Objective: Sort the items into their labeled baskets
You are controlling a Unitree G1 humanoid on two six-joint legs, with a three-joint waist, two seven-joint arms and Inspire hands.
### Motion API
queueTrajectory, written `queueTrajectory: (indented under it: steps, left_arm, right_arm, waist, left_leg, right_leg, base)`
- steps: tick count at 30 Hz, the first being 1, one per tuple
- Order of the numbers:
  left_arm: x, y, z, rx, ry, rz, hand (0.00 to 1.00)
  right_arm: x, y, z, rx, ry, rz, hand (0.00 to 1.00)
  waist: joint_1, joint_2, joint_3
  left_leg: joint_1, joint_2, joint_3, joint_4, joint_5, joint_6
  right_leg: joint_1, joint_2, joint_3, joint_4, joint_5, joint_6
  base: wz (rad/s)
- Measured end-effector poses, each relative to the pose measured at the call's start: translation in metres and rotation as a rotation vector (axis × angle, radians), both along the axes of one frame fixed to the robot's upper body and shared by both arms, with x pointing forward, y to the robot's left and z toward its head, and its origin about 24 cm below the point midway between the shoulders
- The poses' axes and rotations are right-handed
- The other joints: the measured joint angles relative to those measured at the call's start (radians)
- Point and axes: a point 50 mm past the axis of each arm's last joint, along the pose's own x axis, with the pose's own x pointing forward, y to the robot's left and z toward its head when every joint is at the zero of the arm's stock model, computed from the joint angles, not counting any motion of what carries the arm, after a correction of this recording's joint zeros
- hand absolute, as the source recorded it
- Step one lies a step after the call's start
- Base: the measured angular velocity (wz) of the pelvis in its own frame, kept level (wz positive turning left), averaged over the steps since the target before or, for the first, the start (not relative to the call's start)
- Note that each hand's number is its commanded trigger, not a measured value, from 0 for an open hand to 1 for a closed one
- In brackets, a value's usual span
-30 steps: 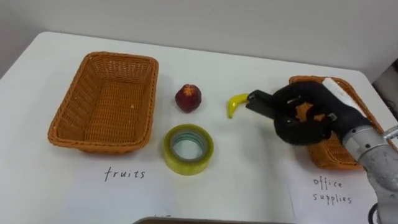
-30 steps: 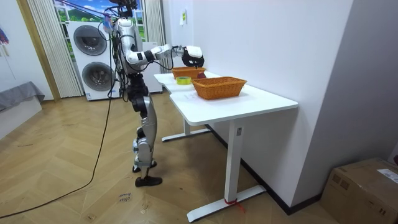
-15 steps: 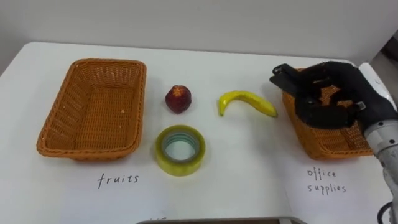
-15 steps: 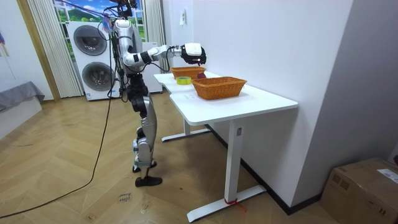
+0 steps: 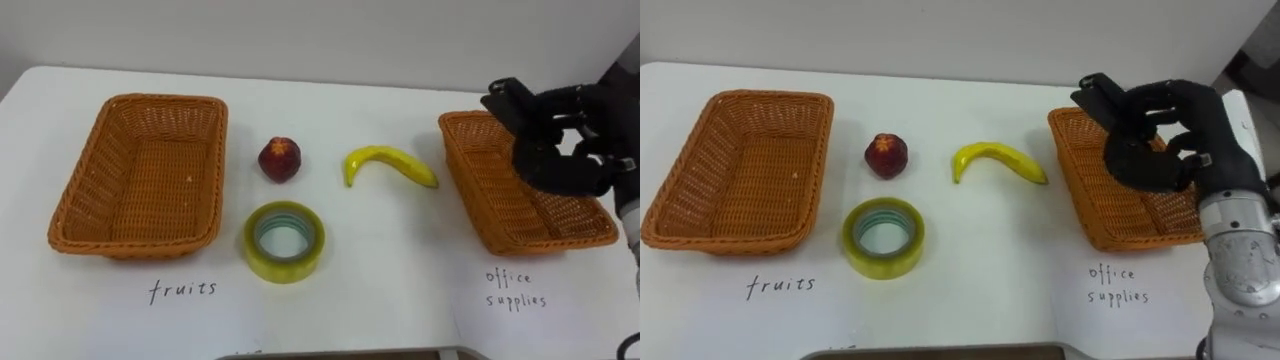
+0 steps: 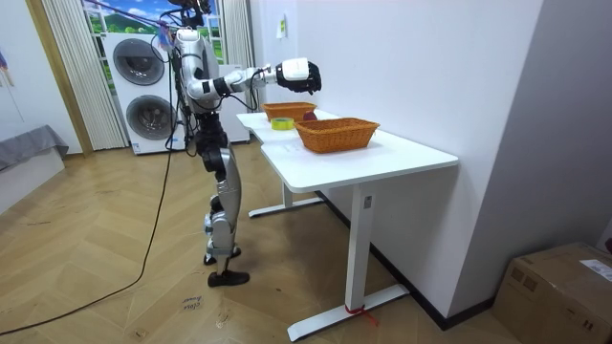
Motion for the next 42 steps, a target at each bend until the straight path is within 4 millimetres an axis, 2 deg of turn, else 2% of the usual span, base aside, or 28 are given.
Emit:
queueTrajectory:
  steps: [12, 16, 20, 23, 29, 32, 37, 38, 39, 42]
  left_arm:
    - [-0.005, 0.000, 0.000, 0.002, 0.008, 0.017, 0.00]
    - [-0.004, 0.001, 0.001, 0.002, 0.003, 0.016, 0.00]
    - [0.000, 0.001, 0.001, 0.003, -0.016, 0.010, 0.00]
    - [0.001, 0.002, 0.002, 0.005, -0.022, 0.012, 0.00]
    - [-0.001, 0.003, 0.002, -0.006, -0.015, 0.027, 0.00]
    - [-0.001, 0.003, 0.002, -0.017, -0.014, 0.025, 0.00]
    - [-0.003, 0.002, 0.001, -0.026, -0.010, 0.025, 0.00]
    - [-0.003, 0.003, 0.002, -0.025, -0.010, 0.025, 0.00]
    - [-0.003, 0.003, 0.002, -0.025, -0.009, 0.026, 0.00]
    - [-0.004, 0.003, 0.002, -0.026, -0.003, 0.027, 0.00]
  right_arm:
    - [-0.002, -0.009, -0.008, 0.067, -0.014, -0.066, 1.00]
    - [-0.005, -0.013, -0.014, 0.056, 0.010, -0.087, 1.00]
    - [-0.007, -0.016, -0.023, 0.062, 0.052, -0.103, 1.00]
    - [-0.008, -0.020, -0.030, 0.058, 0.095, -0.109, 1.00]
    - [-0.010, -0.026, -0.038, 0.012, 0.172, -0.112, 1.00]
    - [-0.011, -0.029, -0.045, 0.007, 0.216, -0.110, 1.00]
    - [-0.012, -0.033, -0.044, -0.025, 0.256, -0.103, 1.00]
    - [-0.012, -0.034, -0.044, -0.038, 0.265, -0.101, 0.94]
    - [-0.012, -0.034, -0.044, -0.044, 0.270, -0.100, 0.82]
    - [-0.012, -0.034, -0.046, -0.050, 0.300, -0.087, 0.73]
  waist:
    - [-0.008, 0.004, 0.0007]
    - [-0.018, 0.015, -0.0005]
    - [-0.028, 0.024, -0.0067]
    - [-0.035, 0.029, -0.0077]
    - [-0.038, 0.016, -0.0071]
    - [-0.037, 0.005, -0.0006]
    - [-0.024, -0.002, -0.0029]
    - [-0.022, -0.002, -0.0030]
    - [-0.021, -0.003, -0.0030]
    - [-0.017, -0.003, -0.0027]
  left_leg:
    - [-0.002, 0.000, -0.001, 0.000, 0.000, 0.000]
    - [-0.002, 0.000, 0.000, 0.001, 0.000, 0.000]
    - [-0.001, 0.000, 0.001, 0.001, 0.000, 0.000]
    - [0.000, 0.000, 0.002, 0.002, 0.000, 0.000]
    - [0.000, 0.000, 0.002, 0.004, 0.000, -0.001]
    - [-0.001, 0.000, 0.002, 0.008, 0.000, -0.001]
    - [-0.007, 0.000, 0.007, 0.008, 0.000, -0.001]
    - [-0.007, 0.000, 0.009, 0.008, 0.000, -0.001]
    - [-0.006, 0.000, 0.010, 0.008, 0.000, -0.001]
    - [-0.005, 0.000, 0.011, 0.009, 0.000, -0.001]
  right_leg:
    - [0.000, 0.000, -0.001, -0.001, 0.000, 0.000]
    - [-0.001, 0.000, 0.001, -0.001, 0.000, 0.000]
    - [-0.001, 0.000, 0.003, 0.001, 0.000, 0.000]
    - [-0.001, 0.000, 0.003, 0.003, 0.000, 0.000]
    - [-0.002, 0.000, -0.003, 0.004, 0.000, 0.000]
    - [-0.006, -0.001, -0.004, 0.004, 0.000, 0.000]
    - [-0.015, 0.000, 0.002, 0.009, 0.000, 0.000]
    - [-0.017, 0.000, 0.003, 0.009, 0.000, 0.000]
    - [-0.017, 0.000, 0.003, 0.009, 0.000, 0.000]
    - [-0.017, 0.000, 0.003, 0.011, 0.000, 0.000]
  base:
    - [0.00]
    - [0.00]
    - [0.00]
    - [0.00]
    - [0.00]
    - [0.00]
    - [-0.03]
    - [-0.04]
    - [0.00]
    - [0.00]
